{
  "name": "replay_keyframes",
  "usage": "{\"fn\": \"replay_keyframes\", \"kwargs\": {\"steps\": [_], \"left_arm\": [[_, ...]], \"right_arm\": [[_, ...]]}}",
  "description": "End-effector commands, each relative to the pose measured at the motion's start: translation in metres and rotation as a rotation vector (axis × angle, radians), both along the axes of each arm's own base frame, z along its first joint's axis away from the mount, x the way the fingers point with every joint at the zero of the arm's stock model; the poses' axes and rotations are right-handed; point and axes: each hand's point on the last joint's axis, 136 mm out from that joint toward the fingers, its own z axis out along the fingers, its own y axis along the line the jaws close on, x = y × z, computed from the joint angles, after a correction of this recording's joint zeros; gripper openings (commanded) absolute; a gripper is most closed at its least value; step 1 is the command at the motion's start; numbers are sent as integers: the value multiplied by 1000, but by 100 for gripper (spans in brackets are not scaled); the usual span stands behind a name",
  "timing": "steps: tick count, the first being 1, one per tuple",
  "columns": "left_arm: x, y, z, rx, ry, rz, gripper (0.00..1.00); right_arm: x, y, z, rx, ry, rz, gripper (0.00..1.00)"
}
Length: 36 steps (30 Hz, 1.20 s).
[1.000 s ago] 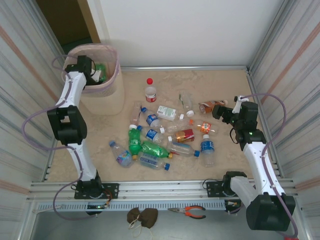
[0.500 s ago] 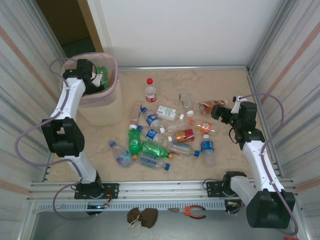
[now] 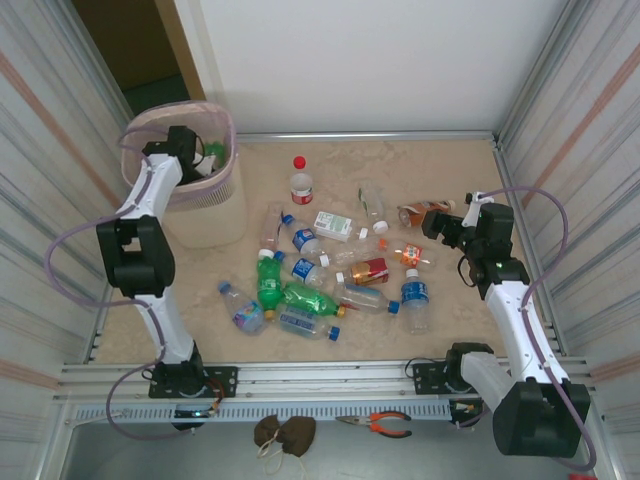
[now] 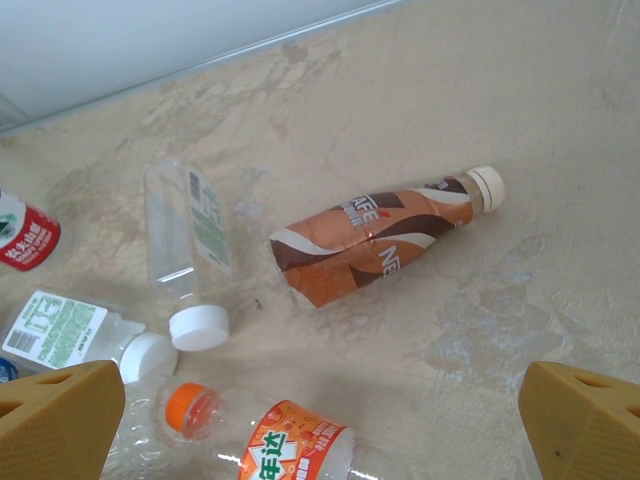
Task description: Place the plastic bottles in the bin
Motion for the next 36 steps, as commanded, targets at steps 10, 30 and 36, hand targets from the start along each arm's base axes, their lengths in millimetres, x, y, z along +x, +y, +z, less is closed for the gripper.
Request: {"fn": "replay_keyframes", "kwargs": {"steps": [10,30,36], "left_arm": [[36,-9,39,-61,-199,-2,67],[-22,5,191,-19,-536,-22,69],[-51,8,222,-7,-625,-34,71]], "right_arm": [[-3,2,9,21,-14,-2,100],[52,149,62,-28,-219,542,96],[84,220,63,-66,-327,767,85]]}}
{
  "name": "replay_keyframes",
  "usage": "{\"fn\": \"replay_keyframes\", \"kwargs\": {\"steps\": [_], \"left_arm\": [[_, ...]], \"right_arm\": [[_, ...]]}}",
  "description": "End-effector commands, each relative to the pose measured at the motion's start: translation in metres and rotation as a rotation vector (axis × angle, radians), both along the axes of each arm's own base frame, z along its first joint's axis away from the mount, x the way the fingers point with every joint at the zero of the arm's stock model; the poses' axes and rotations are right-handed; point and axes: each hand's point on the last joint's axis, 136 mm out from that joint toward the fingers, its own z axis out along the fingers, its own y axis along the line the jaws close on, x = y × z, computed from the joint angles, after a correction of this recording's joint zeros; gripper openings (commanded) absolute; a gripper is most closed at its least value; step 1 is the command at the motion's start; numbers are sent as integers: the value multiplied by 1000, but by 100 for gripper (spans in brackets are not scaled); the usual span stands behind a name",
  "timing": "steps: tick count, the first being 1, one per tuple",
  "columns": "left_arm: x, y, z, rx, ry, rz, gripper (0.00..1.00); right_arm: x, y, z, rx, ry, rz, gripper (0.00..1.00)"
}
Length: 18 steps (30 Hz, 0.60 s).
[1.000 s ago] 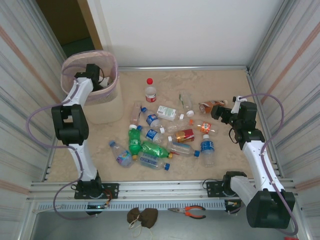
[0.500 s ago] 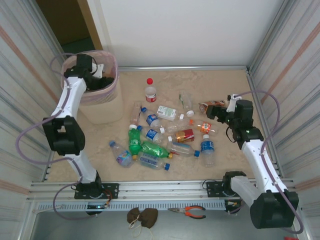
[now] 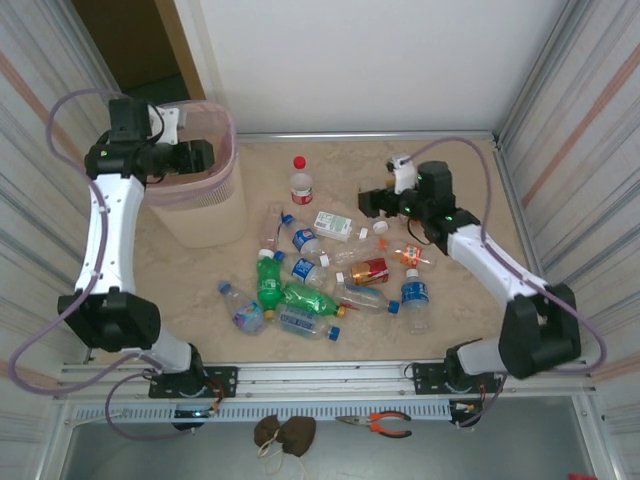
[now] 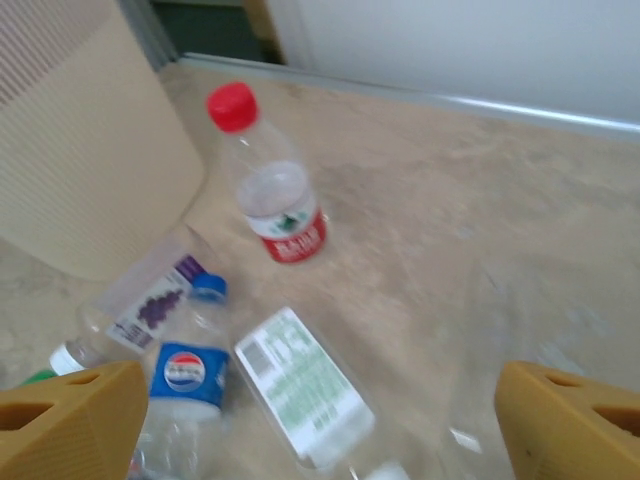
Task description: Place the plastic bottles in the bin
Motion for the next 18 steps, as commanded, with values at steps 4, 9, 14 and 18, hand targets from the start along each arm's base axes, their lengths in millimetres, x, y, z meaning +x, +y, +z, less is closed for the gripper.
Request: {"fn": "replay_keyframes", "kwargs": {"steps": [4,9,14,18], "left_arm": [[-44,-10,41,-24,-124,-67,72],[-68,-24,60,-78,-196,-120,73],[-85,-33,72,-125,-249,-147,74],[-92,-36,76,-146,-272,-154,74]], "right_arm": [[38,70,25,23,-238,213,83],[71,111,15,35,-273,266,82],[100,141,2,63,-299,300,80],[115,160,-9,90,-301,339,81]]}}
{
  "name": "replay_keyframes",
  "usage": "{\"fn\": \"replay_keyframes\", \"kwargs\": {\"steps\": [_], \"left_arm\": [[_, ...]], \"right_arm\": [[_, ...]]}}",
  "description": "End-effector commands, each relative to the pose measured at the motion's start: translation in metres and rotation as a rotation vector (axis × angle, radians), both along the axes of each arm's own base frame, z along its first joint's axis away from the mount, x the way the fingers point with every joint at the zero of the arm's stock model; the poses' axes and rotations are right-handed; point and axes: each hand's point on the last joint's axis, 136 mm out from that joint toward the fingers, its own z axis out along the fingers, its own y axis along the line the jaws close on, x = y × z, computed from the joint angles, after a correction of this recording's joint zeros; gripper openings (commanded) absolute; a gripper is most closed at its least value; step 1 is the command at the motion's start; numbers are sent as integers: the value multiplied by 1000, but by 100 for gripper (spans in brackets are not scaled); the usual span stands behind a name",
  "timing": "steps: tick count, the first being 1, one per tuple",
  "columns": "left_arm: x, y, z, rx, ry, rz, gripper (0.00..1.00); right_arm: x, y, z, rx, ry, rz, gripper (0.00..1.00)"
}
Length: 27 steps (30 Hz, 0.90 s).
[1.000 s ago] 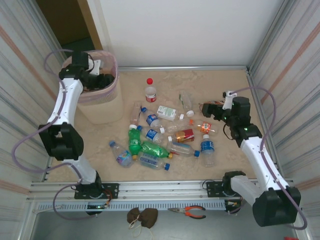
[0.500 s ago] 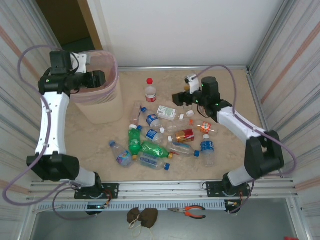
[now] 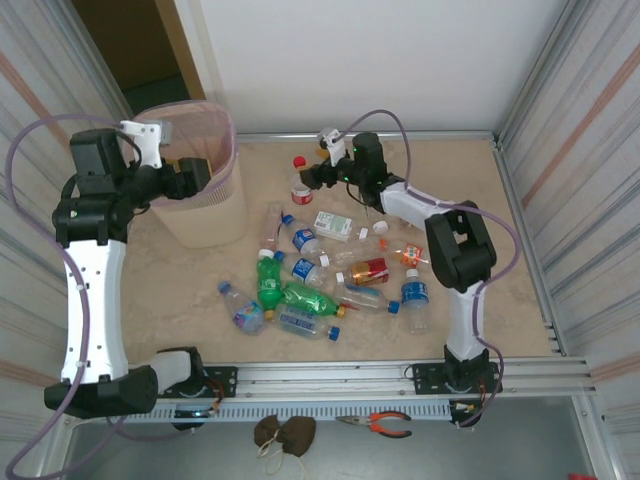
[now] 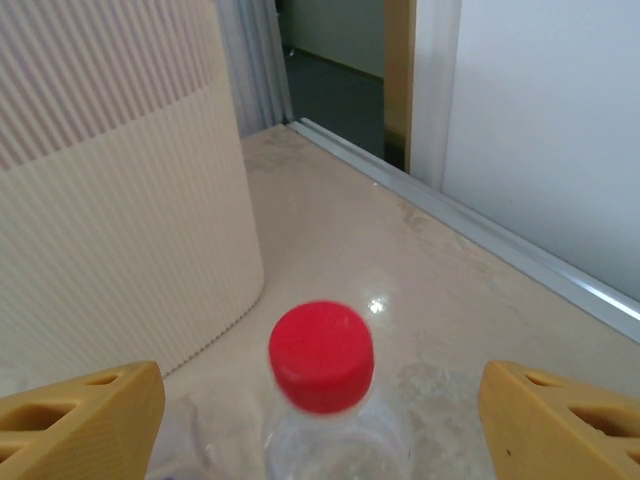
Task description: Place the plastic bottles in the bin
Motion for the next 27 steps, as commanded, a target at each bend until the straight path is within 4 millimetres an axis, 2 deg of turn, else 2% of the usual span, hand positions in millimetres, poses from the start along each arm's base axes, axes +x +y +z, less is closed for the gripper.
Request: {"fn": "replay_keyframes", "kwargs": {"steps": [1,7,13,15,20,24,27], "left_arm": [[-5,-7,11,-40,-46,-33,74],[-5,-8,11,-47,-54,-38,74],[-3,-13,15,-68,-99,-65,72],[-3,-14,16,-73,-113,-73,71],[-7,-17,19,-76,-156,-87,71],[-10,-18,19,-71,-175,-99,71],[-12,-21,18,-70,-180,-120,70]], "right_arm": [[9,19,12,51,-64,57,81],[22,31,-5,73,-52,75,71],[21,33,-7,75,-55,88,56],[20,33,-4,74,-59,93,54],[19,30,7,77,-75,90,42],[17,26,22,86,-94,88,34],[15,20,40,97,-112,75,32]]}}
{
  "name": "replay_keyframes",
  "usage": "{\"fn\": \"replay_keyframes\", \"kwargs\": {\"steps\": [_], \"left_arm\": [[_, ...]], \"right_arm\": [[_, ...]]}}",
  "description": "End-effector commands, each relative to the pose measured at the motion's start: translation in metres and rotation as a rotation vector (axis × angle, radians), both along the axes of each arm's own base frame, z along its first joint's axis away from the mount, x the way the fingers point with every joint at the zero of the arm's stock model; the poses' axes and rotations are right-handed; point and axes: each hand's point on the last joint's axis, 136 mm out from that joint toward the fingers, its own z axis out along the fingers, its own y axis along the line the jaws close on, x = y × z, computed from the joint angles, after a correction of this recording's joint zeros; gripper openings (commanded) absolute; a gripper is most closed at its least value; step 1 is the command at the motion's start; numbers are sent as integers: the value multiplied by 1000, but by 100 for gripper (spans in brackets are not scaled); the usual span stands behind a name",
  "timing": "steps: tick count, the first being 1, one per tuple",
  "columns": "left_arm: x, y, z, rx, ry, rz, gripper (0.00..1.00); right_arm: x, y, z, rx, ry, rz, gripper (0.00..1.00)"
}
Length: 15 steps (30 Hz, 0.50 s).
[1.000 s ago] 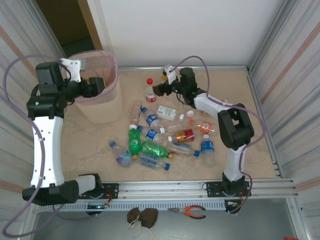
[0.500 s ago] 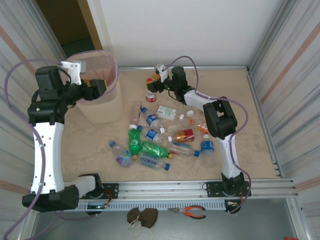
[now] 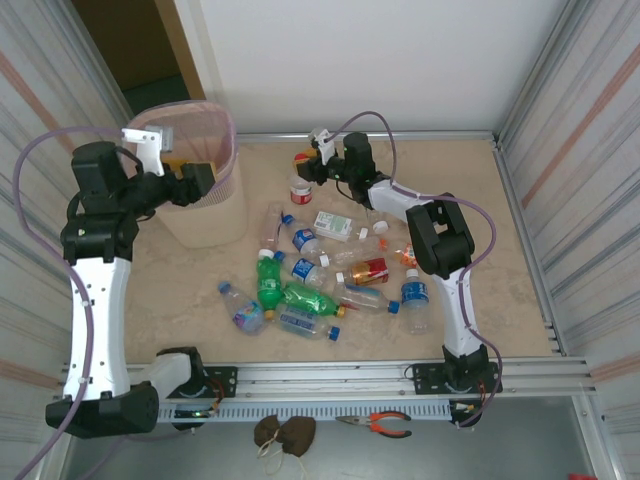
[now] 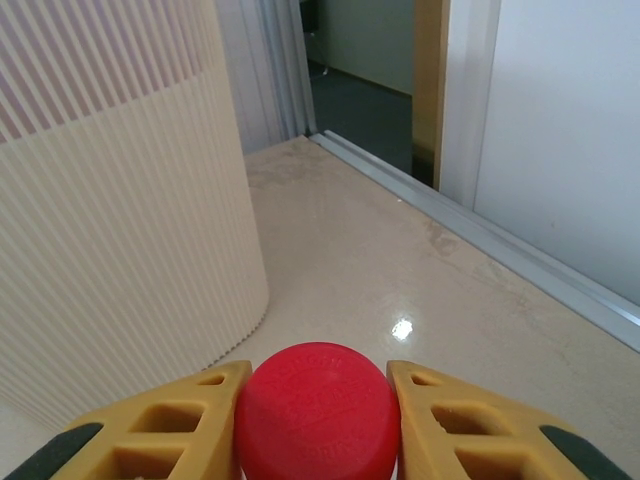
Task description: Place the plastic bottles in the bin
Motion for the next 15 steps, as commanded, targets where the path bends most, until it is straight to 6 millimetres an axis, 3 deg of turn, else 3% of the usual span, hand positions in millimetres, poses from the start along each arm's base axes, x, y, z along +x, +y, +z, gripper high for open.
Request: {"fn": "replay_keyframes", "kwargs": {"steps": [1,9,15], "left_arm": [[-5,-7,10,-2,-58,-48,70],[-7,-46,9,87,-166,-165,70],[-8,-94,5,124,-212,-329,73]], "right_arm": [[-6,-7,66,56,-104,-4,31],[-27,-42,118,97,-62,-49,26],[-73,-71,150,128,34,-10,23]]}}
